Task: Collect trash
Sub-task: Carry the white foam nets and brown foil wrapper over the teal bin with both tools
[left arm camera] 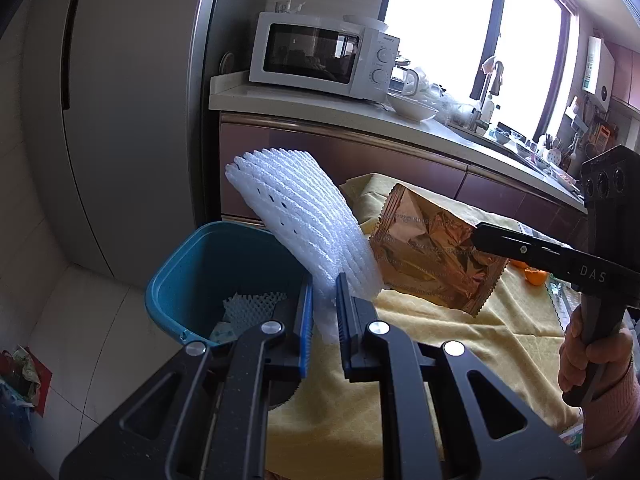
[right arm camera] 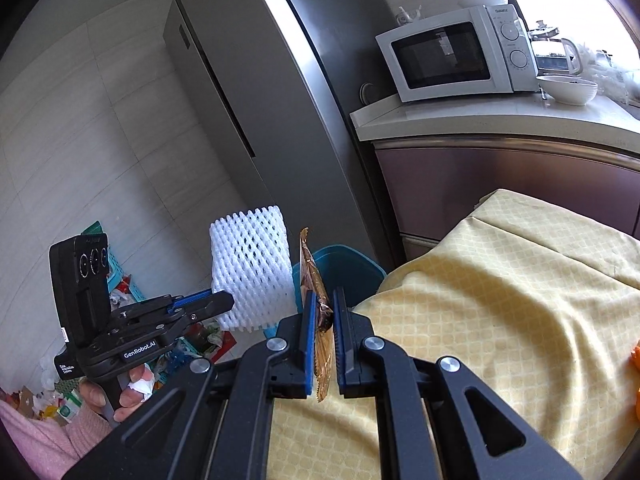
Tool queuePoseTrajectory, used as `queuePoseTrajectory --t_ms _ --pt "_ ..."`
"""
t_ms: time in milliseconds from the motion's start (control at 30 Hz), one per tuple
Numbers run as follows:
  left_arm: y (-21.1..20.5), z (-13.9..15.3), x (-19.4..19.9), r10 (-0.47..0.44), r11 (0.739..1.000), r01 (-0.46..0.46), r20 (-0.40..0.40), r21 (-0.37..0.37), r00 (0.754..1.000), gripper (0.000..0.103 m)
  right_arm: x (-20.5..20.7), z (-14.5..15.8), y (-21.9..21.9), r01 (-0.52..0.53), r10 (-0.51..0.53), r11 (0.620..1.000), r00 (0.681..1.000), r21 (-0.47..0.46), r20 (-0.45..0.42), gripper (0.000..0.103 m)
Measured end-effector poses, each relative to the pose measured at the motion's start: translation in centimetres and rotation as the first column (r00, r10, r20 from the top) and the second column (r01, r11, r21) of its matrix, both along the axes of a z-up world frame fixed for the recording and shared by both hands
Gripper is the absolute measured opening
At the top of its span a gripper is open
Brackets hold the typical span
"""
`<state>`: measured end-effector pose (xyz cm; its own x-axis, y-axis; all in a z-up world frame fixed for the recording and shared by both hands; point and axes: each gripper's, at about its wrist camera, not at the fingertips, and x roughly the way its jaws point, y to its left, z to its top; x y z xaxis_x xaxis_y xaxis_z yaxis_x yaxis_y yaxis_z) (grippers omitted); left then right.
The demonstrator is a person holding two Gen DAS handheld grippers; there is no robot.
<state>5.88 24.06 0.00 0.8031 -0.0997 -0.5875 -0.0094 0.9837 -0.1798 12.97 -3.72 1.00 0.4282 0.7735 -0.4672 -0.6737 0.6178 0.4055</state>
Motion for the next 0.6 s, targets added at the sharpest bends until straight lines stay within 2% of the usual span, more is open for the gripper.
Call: queuePoseTrajectory --t_ms 600 --pt "4.5 -2.5 1.9 0.113 0.994 -0.112 -0.068 0.011 0.991 0.012 3.9 -1.1 5.7 -0.042 0.040 0.999 0.998 -0.034 -0.054 0.007"
